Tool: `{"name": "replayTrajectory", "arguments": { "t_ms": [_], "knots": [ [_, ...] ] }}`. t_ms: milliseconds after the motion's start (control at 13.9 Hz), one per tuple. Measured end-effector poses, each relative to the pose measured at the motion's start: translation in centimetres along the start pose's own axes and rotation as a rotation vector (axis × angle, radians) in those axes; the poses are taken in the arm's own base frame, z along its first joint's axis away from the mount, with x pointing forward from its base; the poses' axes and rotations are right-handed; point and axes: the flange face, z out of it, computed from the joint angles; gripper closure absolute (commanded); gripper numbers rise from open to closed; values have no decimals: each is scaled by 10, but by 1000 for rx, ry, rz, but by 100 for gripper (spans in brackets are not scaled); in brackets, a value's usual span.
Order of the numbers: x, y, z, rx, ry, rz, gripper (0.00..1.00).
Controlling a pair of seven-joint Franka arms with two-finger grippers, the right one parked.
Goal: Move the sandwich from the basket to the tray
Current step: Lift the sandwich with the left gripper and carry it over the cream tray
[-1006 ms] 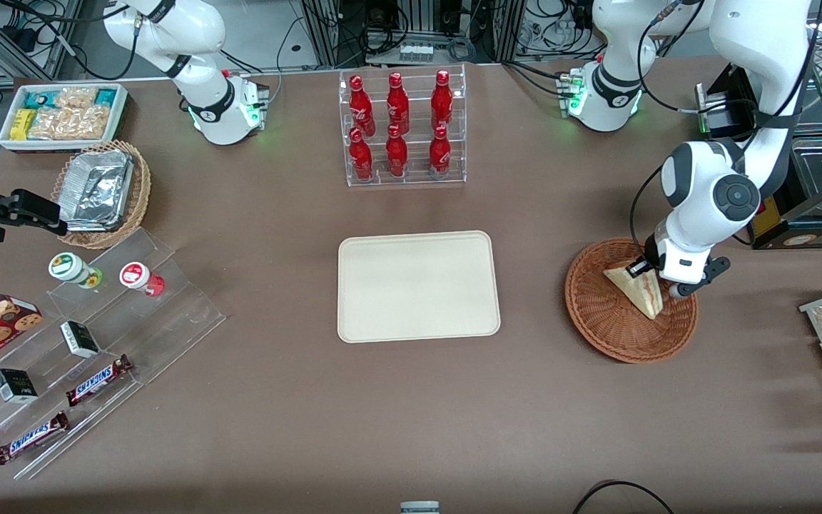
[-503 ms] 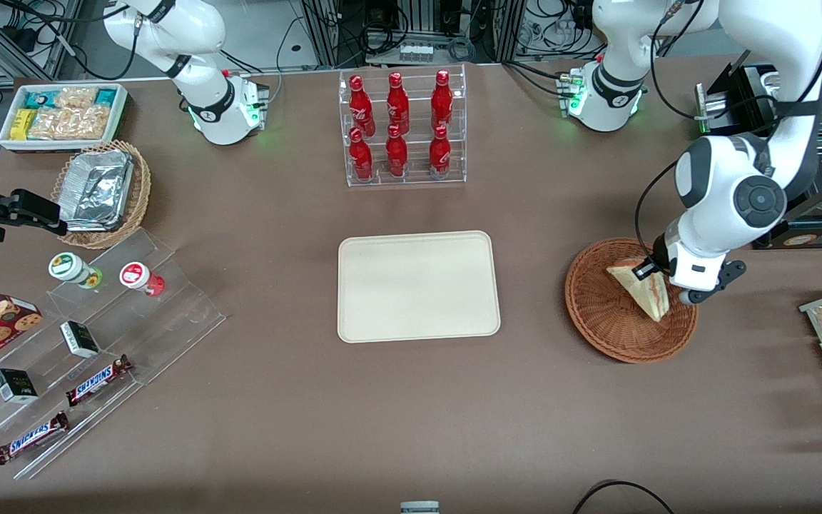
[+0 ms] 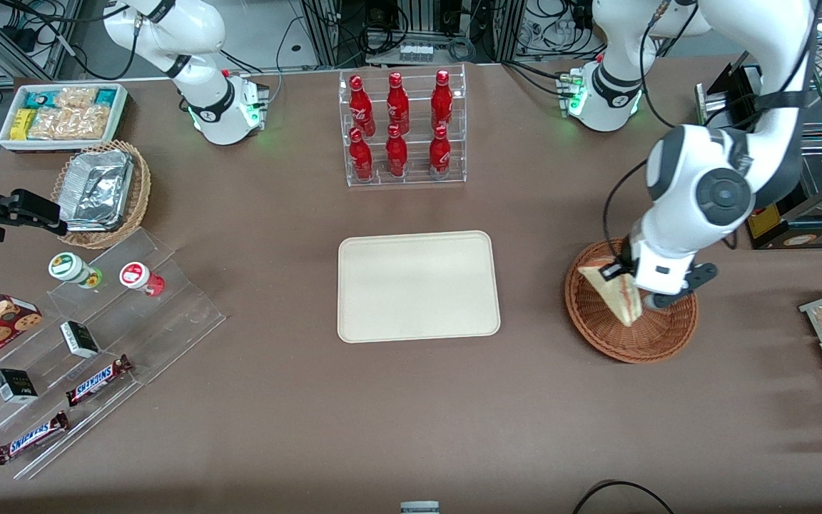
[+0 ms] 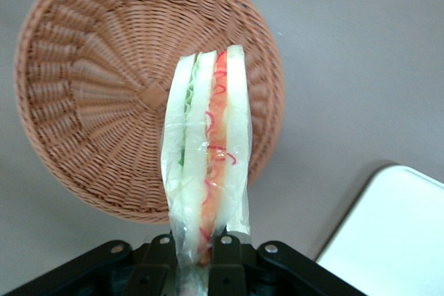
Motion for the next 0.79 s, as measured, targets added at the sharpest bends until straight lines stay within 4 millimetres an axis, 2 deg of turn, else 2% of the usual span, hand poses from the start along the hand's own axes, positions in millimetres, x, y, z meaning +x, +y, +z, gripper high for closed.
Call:
{"name": "replayTrajectory", "arguments": {
  "t_ms": [287, 575, 790],
  "knots": [
    [-34, 59, -3, 13, -8, 104, 100],
    [-90, 140, 0, 27, -10, 230, 100],
    [-126, 188, 15, 35, -12, 318, 100]
  ]
}}
